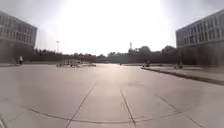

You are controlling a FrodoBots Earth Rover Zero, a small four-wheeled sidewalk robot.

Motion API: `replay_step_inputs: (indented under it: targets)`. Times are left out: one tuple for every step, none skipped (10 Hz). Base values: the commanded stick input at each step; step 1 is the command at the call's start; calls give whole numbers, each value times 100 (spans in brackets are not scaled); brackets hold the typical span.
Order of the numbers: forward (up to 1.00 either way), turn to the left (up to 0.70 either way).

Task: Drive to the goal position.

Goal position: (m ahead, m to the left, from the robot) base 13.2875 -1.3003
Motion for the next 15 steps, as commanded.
replay_step_inputs:
  targets:
    - [100, 0]
    - [100, 0]
    - [100, 0]
    - [100, 0]
    - [100, 0]
    - [100, 0]
    - [100, 0]
    - [100, 0]
    - [100, 0]
    - [100, 0]
    - [100, 0]
    - [100, 0]
    - [100, 0]
    - [100, 0]
    - [100, 0]
